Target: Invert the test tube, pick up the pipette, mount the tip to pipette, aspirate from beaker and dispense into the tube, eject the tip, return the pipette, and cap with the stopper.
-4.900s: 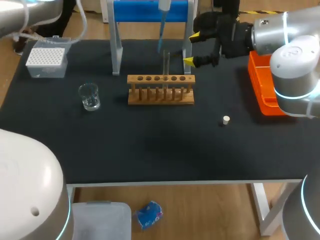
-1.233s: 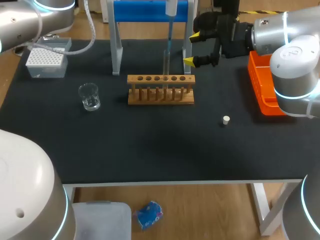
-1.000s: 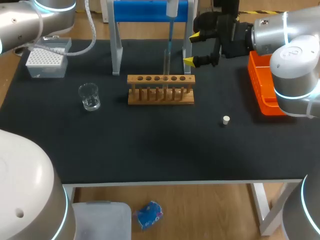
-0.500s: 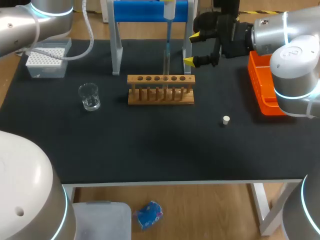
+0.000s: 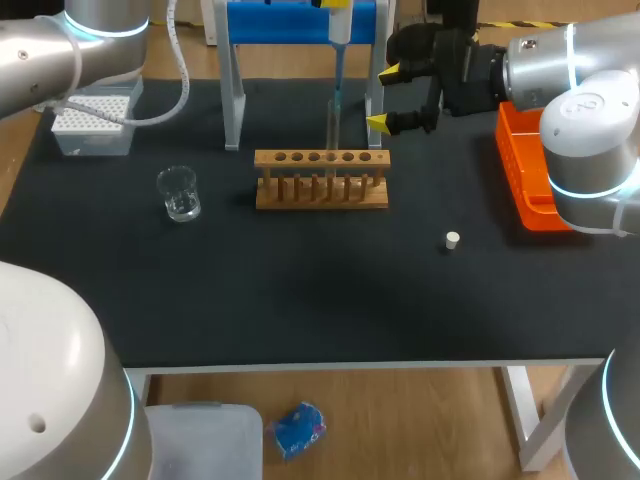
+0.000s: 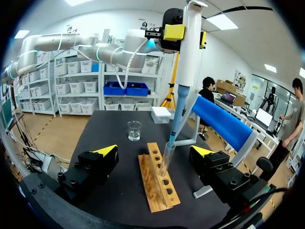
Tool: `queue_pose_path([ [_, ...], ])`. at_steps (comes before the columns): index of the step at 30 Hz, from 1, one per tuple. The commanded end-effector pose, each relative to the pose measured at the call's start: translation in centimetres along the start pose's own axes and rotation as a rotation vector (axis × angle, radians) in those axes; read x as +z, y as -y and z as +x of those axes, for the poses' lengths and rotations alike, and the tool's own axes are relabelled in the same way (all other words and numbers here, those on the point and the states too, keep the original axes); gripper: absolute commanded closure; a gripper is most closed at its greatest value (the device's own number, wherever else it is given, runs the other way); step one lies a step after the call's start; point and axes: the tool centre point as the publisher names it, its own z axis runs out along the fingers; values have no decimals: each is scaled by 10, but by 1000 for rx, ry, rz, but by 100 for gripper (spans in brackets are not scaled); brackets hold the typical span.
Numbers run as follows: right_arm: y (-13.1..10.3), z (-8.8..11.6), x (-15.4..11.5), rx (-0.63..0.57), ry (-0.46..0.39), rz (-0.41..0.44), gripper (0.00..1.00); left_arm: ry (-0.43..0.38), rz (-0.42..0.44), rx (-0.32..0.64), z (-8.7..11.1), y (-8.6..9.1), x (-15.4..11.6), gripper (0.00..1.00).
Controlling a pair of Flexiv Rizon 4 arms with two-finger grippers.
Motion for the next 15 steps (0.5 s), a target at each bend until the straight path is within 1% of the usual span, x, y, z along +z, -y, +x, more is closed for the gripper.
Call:
queue_pose_path([
  [1,0,0,0,0,-1,-1,0,0,5,-1,-2,-3,1,100],
  [15,0,0,0,0,-1,-1,0,6,3,-2,-3,-7,-2,100],
])
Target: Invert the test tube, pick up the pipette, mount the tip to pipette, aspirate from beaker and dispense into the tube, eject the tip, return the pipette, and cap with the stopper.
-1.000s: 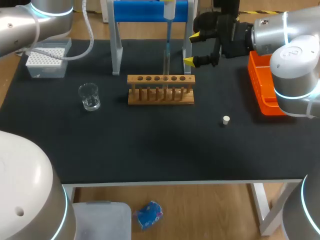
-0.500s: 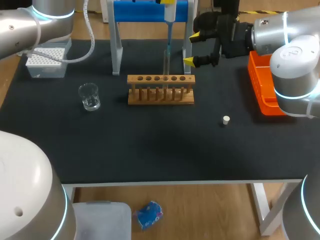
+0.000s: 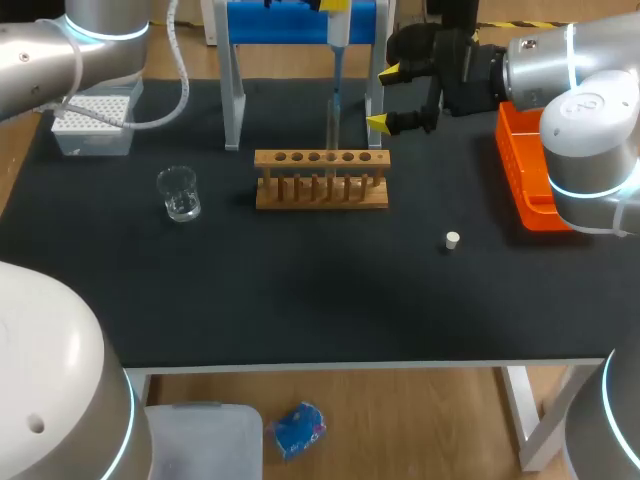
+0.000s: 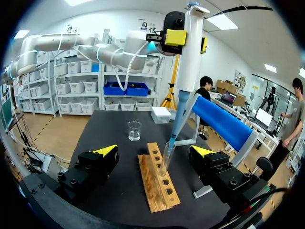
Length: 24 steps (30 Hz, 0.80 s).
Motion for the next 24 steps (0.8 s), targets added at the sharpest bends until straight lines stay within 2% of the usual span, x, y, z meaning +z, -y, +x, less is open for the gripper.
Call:
queue_pose_path([
  [1,0,0,0,0,-1,-1,0,1,0,1,0,-1,-1,100],
  [24,0,0,0,0,-1,-1,0,-10,-12,-14,-3,-6,3,100],
])
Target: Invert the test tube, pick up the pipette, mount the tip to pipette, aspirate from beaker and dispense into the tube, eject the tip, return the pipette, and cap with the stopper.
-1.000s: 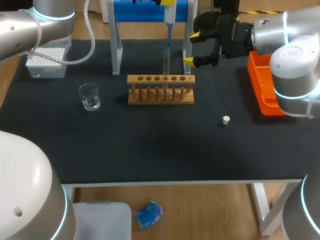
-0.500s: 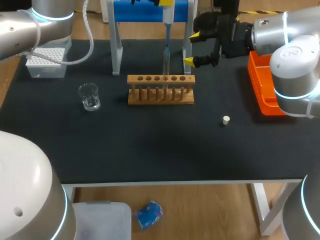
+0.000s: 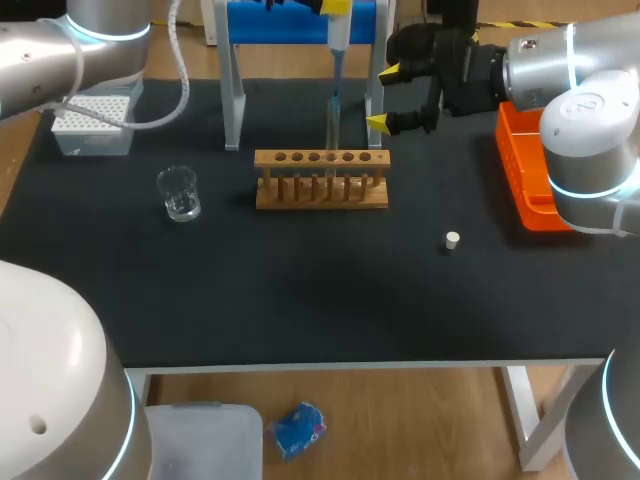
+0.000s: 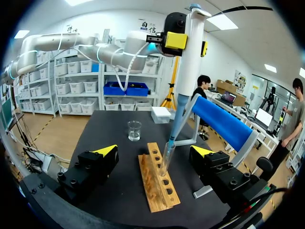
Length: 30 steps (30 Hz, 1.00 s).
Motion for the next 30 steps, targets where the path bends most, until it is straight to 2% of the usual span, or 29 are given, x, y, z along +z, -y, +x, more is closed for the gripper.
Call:
queue_pose_path([
  [1,0,0,0,0,-1,-1,0,-5,2,0,-2,-1,0,100],
  [30,0,0,0,0,-1,-1,0,0,17,-6,-2,-12,3,100],
])
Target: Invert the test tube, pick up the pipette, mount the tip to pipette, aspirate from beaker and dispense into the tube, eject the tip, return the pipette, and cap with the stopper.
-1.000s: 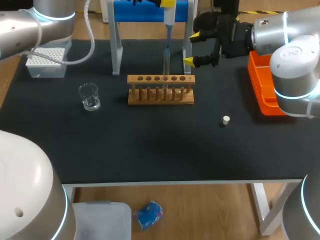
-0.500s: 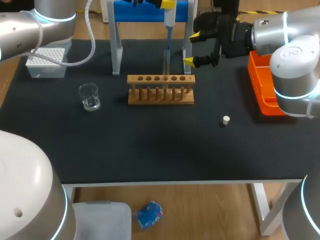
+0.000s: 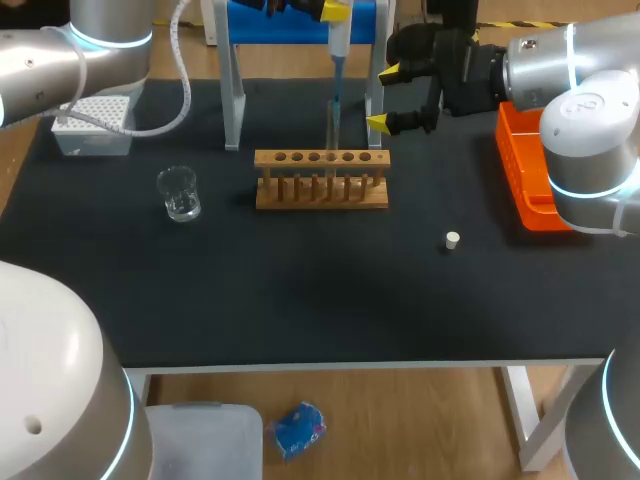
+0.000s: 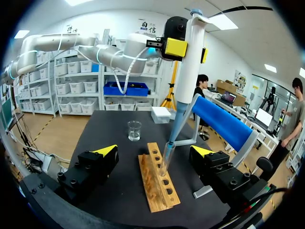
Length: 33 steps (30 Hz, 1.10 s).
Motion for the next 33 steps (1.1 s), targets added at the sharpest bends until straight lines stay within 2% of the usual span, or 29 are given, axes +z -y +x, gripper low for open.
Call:
queue_pose_path([
  [1,0,0,0,0,-1,-1,0,0,3,1,-1,-2,1,100],
  [33,0,0,0,0,-1,-1,0,7,0,4,-2,-11,2,100],
])
